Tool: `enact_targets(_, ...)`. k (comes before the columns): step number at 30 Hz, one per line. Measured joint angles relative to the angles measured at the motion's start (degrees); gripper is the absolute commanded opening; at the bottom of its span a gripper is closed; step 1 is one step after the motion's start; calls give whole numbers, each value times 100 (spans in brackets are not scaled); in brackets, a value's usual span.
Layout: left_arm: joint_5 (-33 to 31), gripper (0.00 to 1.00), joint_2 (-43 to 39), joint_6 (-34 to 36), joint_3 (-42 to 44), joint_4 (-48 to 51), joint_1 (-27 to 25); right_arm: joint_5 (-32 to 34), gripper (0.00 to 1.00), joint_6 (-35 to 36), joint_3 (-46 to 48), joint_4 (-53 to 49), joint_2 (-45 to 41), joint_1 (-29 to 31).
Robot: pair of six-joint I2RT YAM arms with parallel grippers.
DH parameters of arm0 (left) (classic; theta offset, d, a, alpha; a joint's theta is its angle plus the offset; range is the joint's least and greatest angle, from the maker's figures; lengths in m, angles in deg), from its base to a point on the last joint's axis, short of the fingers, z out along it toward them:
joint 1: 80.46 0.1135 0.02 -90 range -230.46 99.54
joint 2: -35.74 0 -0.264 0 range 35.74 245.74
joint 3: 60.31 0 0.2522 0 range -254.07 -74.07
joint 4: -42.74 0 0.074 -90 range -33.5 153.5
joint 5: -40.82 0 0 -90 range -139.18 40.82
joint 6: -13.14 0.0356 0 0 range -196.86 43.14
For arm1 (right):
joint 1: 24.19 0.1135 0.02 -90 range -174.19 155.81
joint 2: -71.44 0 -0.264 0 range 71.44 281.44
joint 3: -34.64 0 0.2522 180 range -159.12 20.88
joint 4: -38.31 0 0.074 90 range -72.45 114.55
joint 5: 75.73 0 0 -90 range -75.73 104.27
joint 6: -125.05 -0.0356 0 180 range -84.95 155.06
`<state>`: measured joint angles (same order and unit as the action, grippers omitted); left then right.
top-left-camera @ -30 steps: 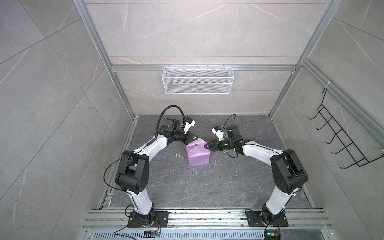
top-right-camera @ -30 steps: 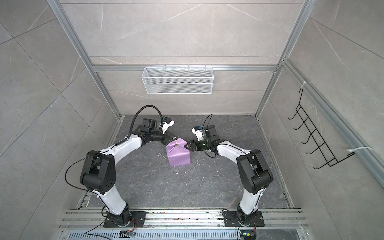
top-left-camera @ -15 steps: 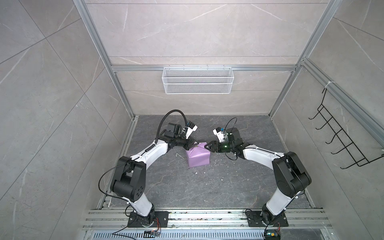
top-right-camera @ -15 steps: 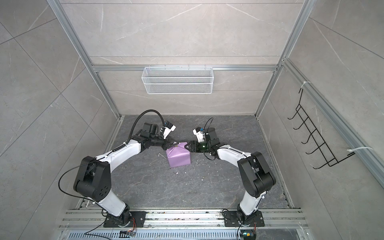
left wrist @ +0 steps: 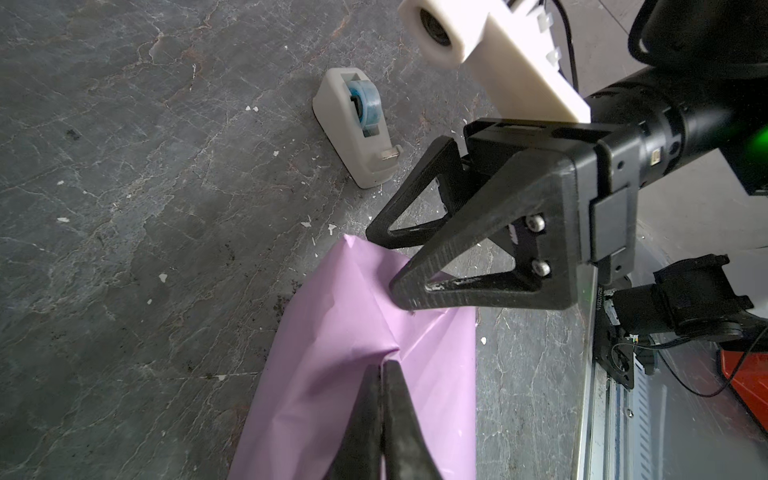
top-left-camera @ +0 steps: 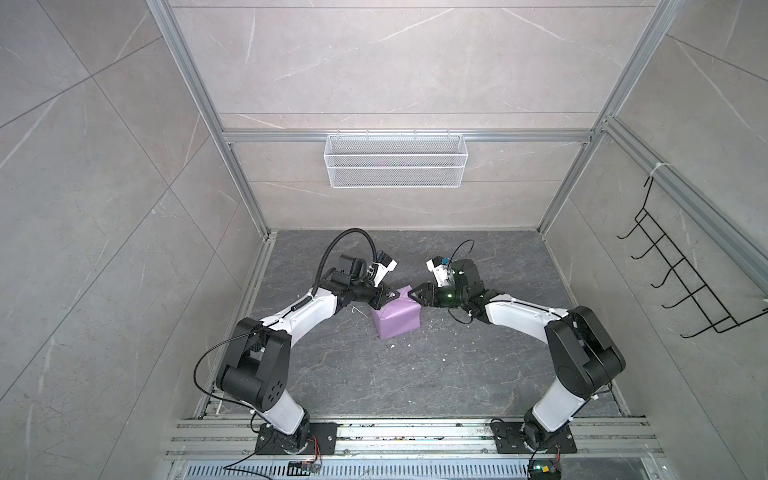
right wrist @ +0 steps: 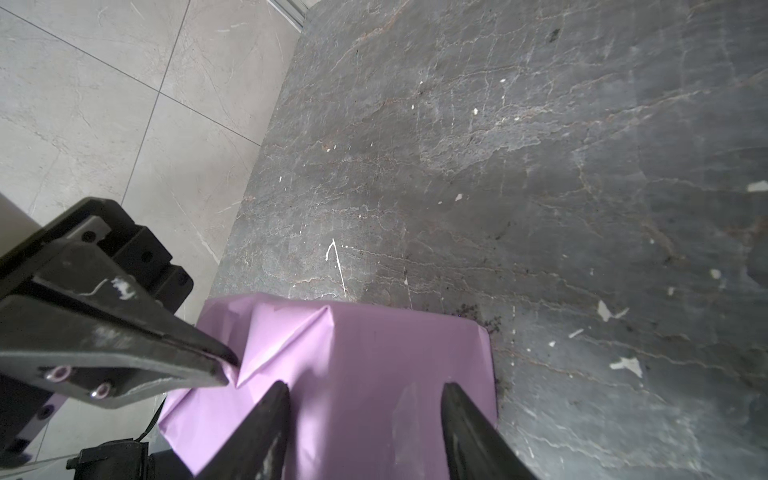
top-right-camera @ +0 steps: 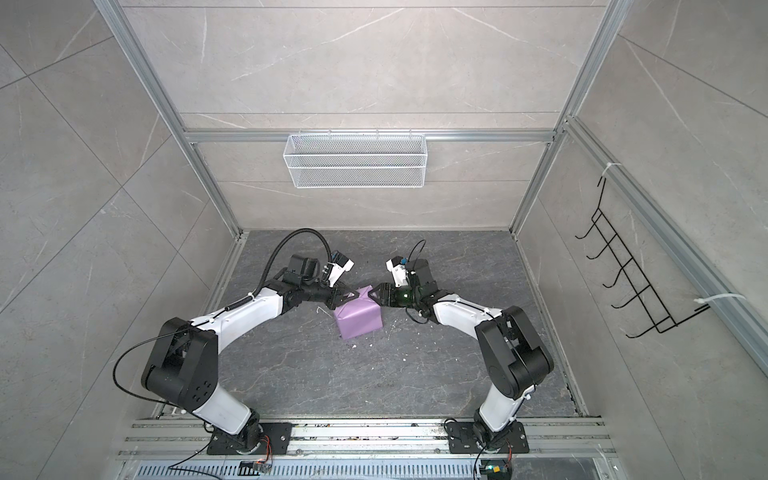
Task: Wrap the gift box in paper
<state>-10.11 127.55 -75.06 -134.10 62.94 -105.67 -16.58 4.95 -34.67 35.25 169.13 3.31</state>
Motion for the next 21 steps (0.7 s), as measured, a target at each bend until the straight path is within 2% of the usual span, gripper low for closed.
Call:
enact_targets(6, 96, 23, -96, -201, 240, -254, -72, 129, 59, -90, 92, 160, -31, 42)
enact_targets(15, 409, 32, -291, -334, 553, -426, -118, 175, 61, -149, 94, 177, -42, 61)
enact_targets(21, 546, 34, -343, -337, 619, -435, -118, 173, 63, -258, 94, 26, -155, 61)
